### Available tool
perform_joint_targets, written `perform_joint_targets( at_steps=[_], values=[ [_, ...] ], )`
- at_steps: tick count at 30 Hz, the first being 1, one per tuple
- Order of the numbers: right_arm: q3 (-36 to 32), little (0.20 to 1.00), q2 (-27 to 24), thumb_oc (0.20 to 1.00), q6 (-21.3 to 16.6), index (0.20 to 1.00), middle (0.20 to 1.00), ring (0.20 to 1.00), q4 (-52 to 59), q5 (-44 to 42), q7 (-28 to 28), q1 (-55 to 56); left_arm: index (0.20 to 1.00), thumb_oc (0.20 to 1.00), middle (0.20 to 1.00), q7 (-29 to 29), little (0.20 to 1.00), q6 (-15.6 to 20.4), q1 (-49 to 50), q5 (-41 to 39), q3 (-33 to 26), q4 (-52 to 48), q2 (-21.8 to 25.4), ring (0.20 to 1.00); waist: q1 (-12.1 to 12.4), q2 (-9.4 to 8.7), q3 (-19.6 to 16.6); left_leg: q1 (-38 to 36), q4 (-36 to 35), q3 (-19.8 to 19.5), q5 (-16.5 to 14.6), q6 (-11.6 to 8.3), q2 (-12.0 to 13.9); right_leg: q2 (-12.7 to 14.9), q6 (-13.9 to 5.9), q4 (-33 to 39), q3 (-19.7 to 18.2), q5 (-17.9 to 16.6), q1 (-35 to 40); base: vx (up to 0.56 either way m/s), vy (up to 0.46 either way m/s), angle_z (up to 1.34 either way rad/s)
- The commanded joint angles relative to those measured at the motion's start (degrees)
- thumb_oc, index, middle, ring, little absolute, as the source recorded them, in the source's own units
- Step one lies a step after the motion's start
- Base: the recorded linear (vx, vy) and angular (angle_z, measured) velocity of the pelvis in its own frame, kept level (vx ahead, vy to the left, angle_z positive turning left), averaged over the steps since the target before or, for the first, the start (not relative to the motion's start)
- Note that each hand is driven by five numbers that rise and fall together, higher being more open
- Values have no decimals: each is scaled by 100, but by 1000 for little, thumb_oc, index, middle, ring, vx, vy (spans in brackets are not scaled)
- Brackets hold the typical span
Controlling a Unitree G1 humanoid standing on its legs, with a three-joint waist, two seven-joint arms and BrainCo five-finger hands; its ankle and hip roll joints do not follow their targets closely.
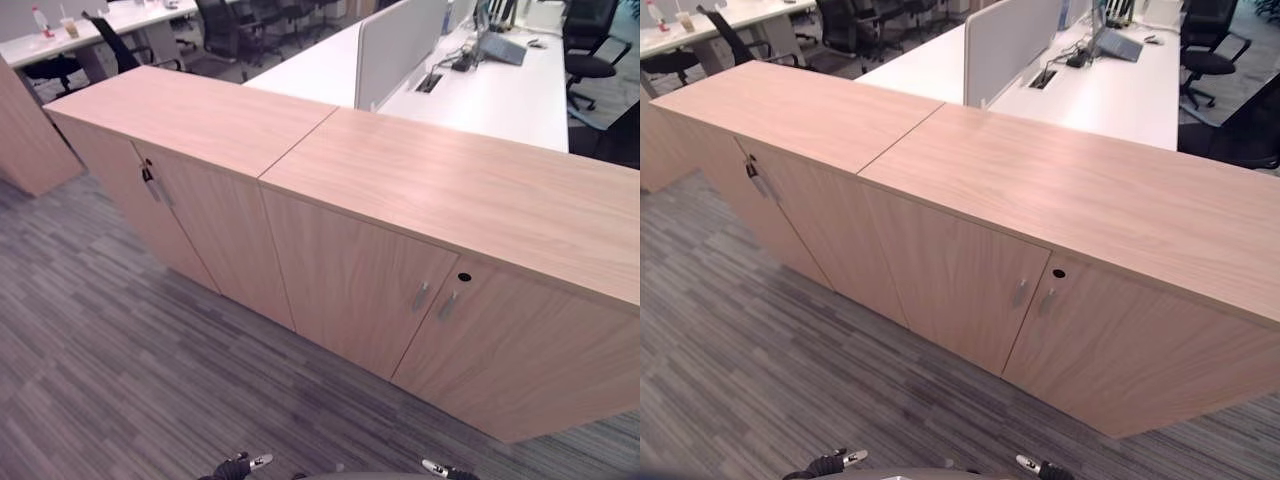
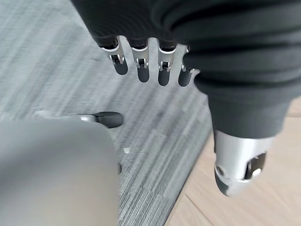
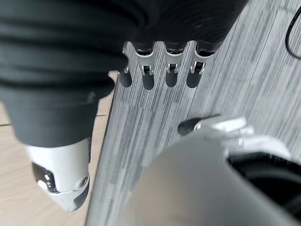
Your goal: Put the empty folder in the office cabinet
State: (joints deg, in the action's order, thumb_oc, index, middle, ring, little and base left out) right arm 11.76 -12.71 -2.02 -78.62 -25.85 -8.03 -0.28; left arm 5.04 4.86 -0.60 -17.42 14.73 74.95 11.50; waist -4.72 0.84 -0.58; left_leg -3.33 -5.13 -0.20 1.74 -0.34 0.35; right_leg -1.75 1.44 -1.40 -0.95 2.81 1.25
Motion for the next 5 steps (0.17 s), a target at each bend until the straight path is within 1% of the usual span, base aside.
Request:
perform_joint_targets(
  at_steps=[1, 5],
  values=[
    [-7, 1000, -12, 1000, -63, 1000, 1000, 1000, -74, -53, 10, -74, 1000, 1000, 1000, -78, 1000, 140, -24, 253, -74, 17, -79, 1000, -47, -113, -35, 150, 24, -22, -206, 22, -48, 124, -544, 164, -269, 57, 61, -2, 63, -7],
    [-35, 1000, -10, 1000, -60, 1000, 1000, 1000, -81, -67, 16, -64, 1000, 1000, 1000, -85, 1000, 163, -19, 353, 51, -56, -100, 1000, -69, -81, -72, 107, 13, 18, -246, 36, -65, 155, -578, 201, -292, 38, 87, -2, 46, -11]
  ],
)
